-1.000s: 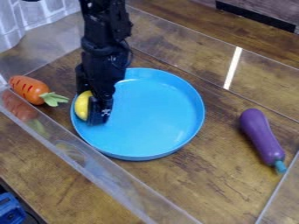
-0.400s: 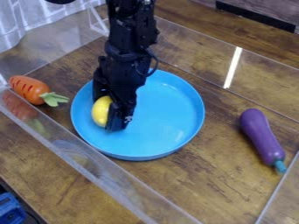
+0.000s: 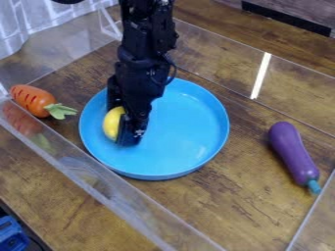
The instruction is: Remove the lemon from the blue tray and put it on the table
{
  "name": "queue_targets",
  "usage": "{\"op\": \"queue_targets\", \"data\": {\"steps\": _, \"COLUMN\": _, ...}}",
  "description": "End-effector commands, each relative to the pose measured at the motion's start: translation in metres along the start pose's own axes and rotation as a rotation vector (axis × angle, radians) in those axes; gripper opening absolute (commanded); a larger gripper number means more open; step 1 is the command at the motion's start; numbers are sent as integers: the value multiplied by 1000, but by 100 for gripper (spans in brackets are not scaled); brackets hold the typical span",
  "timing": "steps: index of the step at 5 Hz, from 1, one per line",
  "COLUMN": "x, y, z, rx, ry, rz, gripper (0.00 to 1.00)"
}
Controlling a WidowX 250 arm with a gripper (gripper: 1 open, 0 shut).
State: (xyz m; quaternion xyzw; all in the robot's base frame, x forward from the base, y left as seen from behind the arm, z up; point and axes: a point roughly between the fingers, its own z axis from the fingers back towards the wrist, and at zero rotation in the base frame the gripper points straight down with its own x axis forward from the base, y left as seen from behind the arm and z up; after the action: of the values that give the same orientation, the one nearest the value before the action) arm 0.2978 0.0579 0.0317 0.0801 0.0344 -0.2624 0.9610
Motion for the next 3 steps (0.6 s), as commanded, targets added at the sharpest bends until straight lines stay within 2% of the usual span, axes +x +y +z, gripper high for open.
{"op": "queue_targets", "data": {"steps": 1, "x": 5, "y": 5, "z": 38, "rx": 61, "ry": -74, "rz": -10, "gripper": 0}}
{"op": "queue_targets", "data": {"steps": 2, "x": -1, "y": 13, "z": 74, "rx": 104, "ry": -87, "rz": 36, "gripper": 0}}
{"op": "queue_targets", "data": {"steps": 3, "x": -10, "y": 43, "z": 90, "rx": 134, "ry": -105, "rz": 125, "gripper": 0}}
